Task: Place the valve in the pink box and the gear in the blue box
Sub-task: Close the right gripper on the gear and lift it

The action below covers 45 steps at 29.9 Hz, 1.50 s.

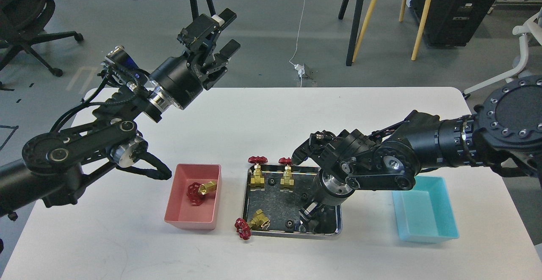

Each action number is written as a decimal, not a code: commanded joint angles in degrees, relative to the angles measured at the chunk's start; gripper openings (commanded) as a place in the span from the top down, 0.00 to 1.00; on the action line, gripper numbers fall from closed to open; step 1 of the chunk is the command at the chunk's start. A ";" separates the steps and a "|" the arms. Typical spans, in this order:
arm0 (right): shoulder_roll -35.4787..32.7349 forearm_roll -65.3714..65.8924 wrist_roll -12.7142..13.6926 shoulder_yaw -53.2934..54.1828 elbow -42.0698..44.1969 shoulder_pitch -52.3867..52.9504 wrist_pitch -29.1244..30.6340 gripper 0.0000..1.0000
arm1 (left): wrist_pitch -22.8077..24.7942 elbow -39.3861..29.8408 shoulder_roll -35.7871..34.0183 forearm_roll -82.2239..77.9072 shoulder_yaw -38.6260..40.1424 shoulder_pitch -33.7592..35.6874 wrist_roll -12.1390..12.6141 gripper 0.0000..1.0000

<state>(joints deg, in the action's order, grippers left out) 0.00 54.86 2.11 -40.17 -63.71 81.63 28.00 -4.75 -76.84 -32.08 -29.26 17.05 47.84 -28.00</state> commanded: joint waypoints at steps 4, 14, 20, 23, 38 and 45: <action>0.00 0.07 0.00 -0.08 2.00 -2.09 0.00 0.50 | 0.00 0.02 0.00 0.00 0.00 -0.20 0.00 0.14; 0.00 -0.02 0.00 0.00 2.62 -2.53 0.00 0.51 | 0.00 0.20 0.09 0.00 0.00 -1.00 0.00 0.14; 0.00 -0.02 -0.09 0.27 2.62 -2.62 0.00 0.52 | 0.00 0.29 0.09 0.00 0.00 -1.00 0.00 0.14; 0.00 -0.11 -0.09 0.70 2.97 -2.62 0.00 0.52 | 0.00 0.29 0.09 0.00 0.00 -1.00 0.00 0.14; 0.00 -0.11 -0.26 2.02 3.32 -4.20 0.00 0.54 | 0.00 0.55 0.18 0.00 0.00 -1.08 0.00 0.14; 0.00 -0.11 -0.26 2.02 3.41 -4.20 0.00 0.64 | 0.00 0.55 0.18 0.00 0.00 -1.17 0.00 0.14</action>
<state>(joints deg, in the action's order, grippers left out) 0.00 54.75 1.84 -38.13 -60.30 77.36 28.00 -4.73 -76.29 -31.90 -29.27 17.05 46.69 -28.00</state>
